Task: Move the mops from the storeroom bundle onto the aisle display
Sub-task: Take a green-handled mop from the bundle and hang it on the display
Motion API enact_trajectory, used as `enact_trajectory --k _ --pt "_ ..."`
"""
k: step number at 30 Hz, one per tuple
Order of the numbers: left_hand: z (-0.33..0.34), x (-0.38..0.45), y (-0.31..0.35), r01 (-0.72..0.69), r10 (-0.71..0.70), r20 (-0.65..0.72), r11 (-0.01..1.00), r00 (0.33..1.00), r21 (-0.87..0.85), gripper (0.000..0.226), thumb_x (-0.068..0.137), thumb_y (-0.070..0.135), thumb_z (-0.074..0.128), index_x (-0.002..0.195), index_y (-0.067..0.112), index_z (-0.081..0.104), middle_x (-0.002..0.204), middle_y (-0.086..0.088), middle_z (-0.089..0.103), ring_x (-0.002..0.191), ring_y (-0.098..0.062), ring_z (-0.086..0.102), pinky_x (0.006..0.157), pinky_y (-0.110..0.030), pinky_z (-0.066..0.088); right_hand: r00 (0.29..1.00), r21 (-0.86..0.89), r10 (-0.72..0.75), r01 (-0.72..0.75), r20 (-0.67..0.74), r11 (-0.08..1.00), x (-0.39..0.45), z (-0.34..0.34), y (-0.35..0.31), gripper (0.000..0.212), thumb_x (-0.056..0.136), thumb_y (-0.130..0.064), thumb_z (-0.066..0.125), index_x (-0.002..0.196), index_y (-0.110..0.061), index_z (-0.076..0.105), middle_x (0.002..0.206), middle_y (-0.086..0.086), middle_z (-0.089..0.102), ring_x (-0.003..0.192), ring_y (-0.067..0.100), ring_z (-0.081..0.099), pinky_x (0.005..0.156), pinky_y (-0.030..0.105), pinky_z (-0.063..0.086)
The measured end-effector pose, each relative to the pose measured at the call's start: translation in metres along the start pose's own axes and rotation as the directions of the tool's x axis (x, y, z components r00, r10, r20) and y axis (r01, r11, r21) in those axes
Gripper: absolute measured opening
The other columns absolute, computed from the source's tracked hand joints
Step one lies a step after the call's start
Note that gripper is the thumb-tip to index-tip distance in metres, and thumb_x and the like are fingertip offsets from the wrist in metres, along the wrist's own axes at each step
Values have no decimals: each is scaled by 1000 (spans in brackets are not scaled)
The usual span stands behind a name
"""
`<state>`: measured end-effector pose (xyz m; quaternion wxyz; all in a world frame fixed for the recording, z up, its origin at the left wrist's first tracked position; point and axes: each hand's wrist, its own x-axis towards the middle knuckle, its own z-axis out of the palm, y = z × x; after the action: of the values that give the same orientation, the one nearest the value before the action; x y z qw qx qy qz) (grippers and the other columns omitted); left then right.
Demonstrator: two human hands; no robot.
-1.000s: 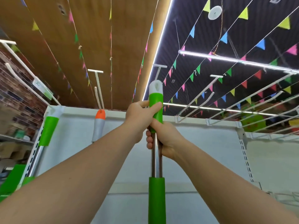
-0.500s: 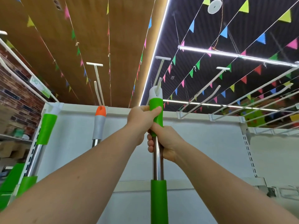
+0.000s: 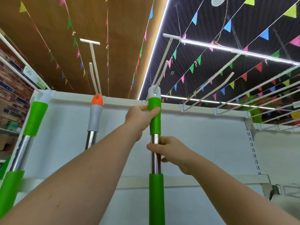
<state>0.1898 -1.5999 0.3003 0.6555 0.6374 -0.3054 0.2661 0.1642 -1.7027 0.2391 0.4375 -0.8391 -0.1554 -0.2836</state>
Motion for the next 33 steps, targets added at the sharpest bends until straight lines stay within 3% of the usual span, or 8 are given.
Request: enact_trajectory --k 5,9,12,19,27,30,33 --pt "0 12 -14 -8 11 -33 995 999 98 50 81 29 69 125 11 55 119 -10 60 109 -27 56 99 -38 45 999 -54 22 -24 -27 998 18 8 9 27 85 -30 62 101 -8 62 89 7 57 82 16 53 75 27 44" --pt "1 22 -23 2 4 -39 988 999 156 48 85 27 65 128 11 52 123 -12 58 96 -23 52 88 -33 45 996 -128 34 -43 -77 991 34 14 17 25 83 -32 65 94 -10 62 88 6 60 80 16 56 81 32 50" --pt "2 27 -29 10 -4 -33 979 999 202 47 87 24 63 129 10 50 122 -12 57 93 -20 49 82 -30 42 996 -175 39 -53 -82 983 43 18 21 23 82 -33 66 87 -11 60 82 4 58 77 17 55 77 31 49" --pt "6 33 -46 8 24 -92 942 995 337 45 88 22 62 129 7 50 125 -12 58 108 -25 55 77 -27 41 992 -140 75 -88 -98 986 62 28 36 23 80 -32 68 87 -10 61 70 -1 55 63 12 52 67 26 46" --pt "8 34 -63 23 4 -70 926 998 376 47 87 17 61 131 7 47 125 -12 59 109 -26 58 88 -32 46 987 -129 83 -100 -135 986 70 38 48 22 82 -32 65 85 -12 57 68 -2 49 58 11 47 57 22 40" --pt "5 26 -67 32 -14 -47 918 999 395 58 85 17 64 136 12 38 132 -10 55 113 -25 55 92 -34 45 984 -124 100 -119 -148 985 68 42 47 21 85 -32 62 84 -12 54 68 -2 49 60 14 48 52 22 37" --pt "-1 12 -67 56 -45 -36 911 998 408 68 84 30 64 141 16 30 142 -10 42 123 -25 46 90 -31 39 982 -163 116 -140 -147 977 64 46 44 22 89 -31 57 94 -10 57 77 1 53 74 19 54 65 28 47"
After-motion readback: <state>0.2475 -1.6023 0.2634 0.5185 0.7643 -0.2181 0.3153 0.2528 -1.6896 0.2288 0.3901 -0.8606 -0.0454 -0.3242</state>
